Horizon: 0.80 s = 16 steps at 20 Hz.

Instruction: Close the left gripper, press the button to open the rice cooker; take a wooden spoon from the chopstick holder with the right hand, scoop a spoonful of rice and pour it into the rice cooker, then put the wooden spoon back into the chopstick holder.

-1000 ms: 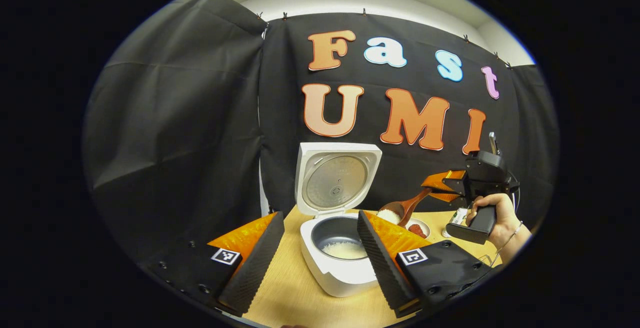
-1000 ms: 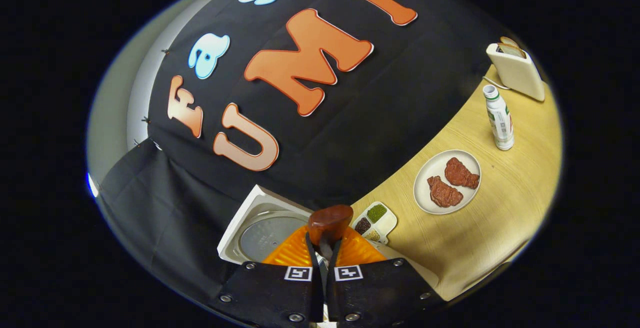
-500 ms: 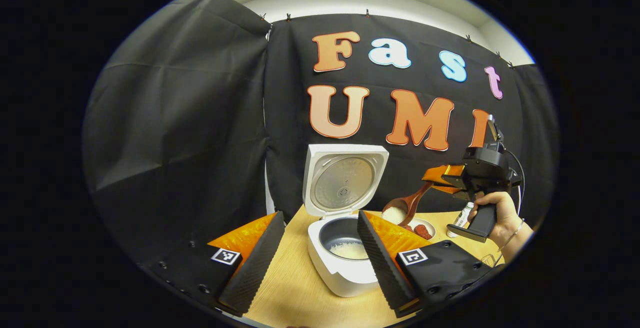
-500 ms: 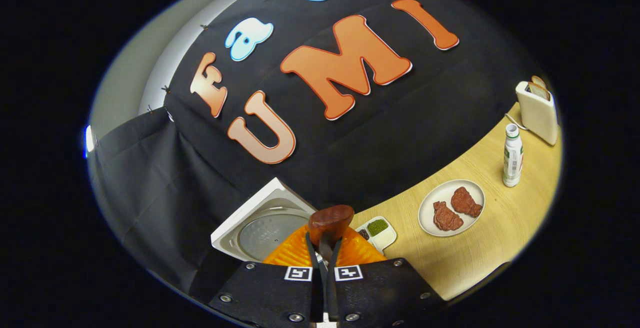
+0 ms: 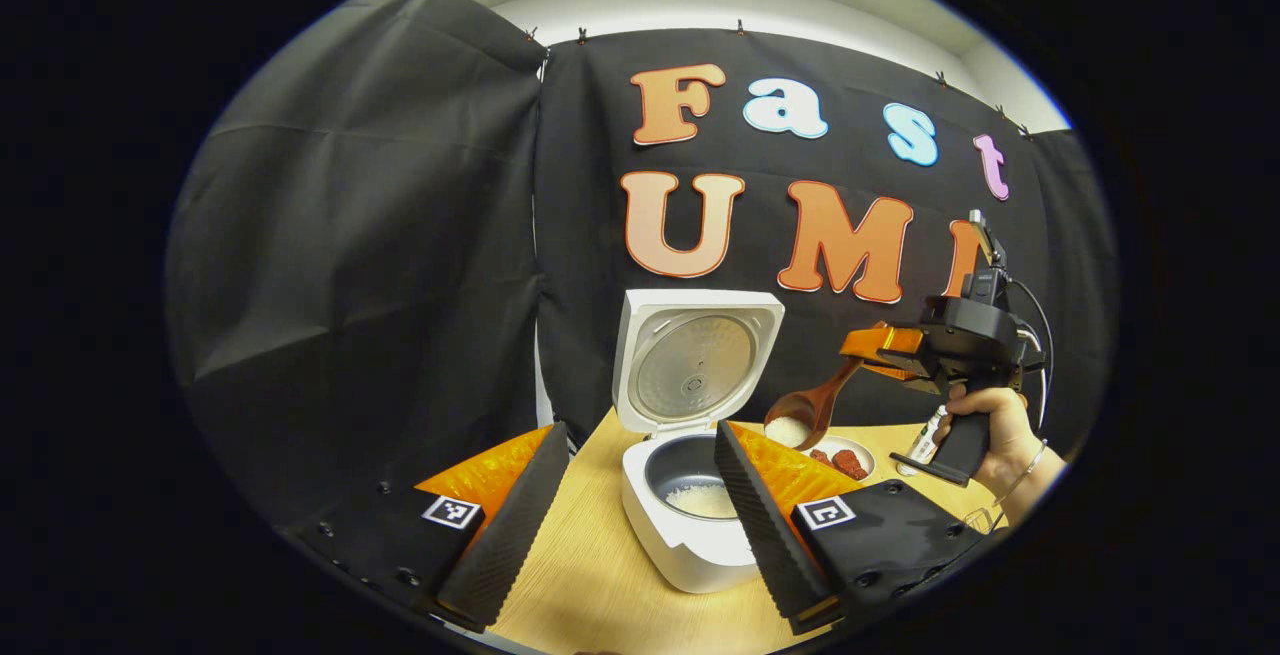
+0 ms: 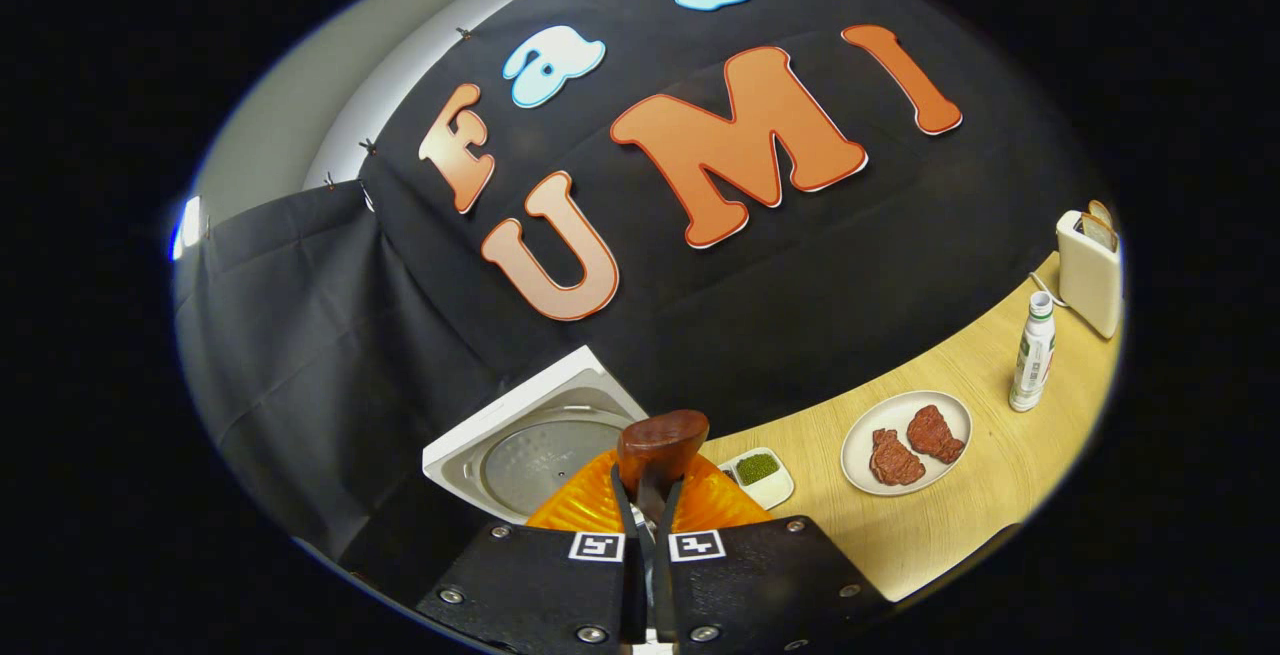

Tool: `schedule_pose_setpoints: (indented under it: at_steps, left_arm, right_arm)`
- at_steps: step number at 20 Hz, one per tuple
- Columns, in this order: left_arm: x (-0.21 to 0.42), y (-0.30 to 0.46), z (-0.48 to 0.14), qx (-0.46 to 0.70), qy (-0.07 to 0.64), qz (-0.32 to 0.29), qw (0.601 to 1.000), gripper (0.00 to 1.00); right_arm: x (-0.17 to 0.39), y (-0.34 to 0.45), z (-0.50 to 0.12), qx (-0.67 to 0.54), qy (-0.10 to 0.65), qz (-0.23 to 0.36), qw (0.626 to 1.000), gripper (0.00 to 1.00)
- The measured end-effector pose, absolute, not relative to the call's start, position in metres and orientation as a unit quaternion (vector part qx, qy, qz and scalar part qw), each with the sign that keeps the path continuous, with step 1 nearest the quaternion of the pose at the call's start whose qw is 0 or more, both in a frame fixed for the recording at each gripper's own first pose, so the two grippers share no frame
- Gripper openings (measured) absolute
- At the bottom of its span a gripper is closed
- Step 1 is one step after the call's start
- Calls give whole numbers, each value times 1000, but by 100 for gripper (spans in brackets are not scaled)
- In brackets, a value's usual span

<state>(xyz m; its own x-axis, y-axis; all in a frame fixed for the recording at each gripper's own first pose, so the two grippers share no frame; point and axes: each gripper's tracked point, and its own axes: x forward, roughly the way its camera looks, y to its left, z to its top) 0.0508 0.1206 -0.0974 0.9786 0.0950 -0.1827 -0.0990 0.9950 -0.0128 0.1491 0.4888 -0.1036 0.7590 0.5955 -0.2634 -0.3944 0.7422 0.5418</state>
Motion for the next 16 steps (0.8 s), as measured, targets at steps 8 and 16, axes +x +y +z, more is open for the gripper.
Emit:
schedule_pose_setpoints:
  at_steps: [8,16]
  left_arm:
    - [49,125,-99,-12,89,56,994,99]
    - [49,131,-103,-17,92,63,994,99]
  right_arm:
    - [147,492,-97,212,199,284,914,2]
    - [138,504,-92,171,172,311,919,2]
